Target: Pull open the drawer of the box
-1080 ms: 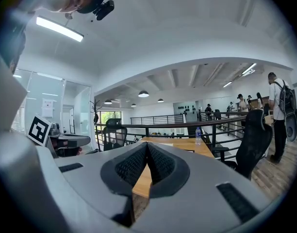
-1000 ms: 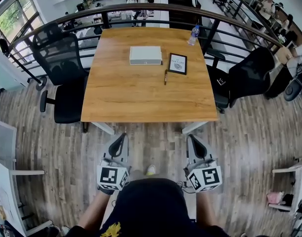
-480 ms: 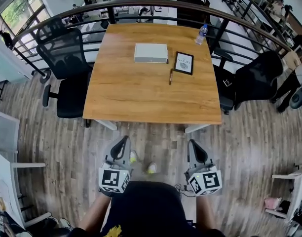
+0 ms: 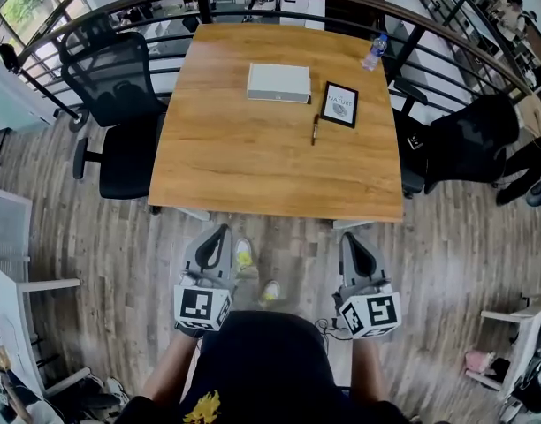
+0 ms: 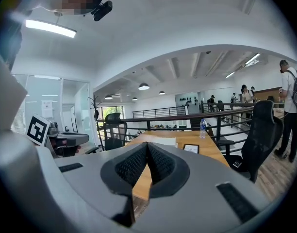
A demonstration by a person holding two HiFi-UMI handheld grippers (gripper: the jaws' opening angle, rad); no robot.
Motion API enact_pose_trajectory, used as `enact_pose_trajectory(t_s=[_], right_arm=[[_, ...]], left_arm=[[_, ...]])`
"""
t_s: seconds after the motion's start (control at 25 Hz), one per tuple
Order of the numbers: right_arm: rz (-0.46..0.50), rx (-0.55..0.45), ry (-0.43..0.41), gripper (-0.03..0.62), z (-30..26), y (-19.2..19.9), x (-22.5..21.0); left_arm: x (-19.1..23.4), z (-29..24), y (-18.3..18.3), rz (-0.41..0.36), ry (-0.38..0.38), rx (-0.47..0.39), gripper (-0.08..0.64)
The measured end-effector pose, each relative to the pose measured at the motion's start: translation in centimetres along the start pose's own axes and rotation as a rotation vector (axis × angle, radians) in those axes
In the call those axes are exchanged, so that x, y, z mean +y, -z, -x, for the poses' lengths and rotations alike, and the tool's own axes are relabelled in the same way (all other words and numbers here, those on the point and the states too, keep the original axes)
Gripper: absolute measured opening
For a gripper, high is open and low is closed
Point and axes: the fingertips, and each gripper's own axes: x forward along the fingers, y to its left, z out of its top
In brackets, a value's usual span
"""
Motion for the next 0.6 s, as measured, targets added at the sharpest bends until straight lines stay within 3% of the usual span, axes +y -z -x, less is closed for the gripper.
enact_pose_trajectory(t_s=[0.4,0.6], right_arm=[[0.022,0.005,0.053,-0.003,-8.0,-3.3,-0.3],[0.032,0.013,0.08,-0.003,-12.8,-5.3,1.0]], left_arm=[[7.3,-6.9,-2.4,-0.021,0.008,-0.026,0.018],[11.7,-9.7,-3.6,0.008,0.032,-0.049,0.018]])
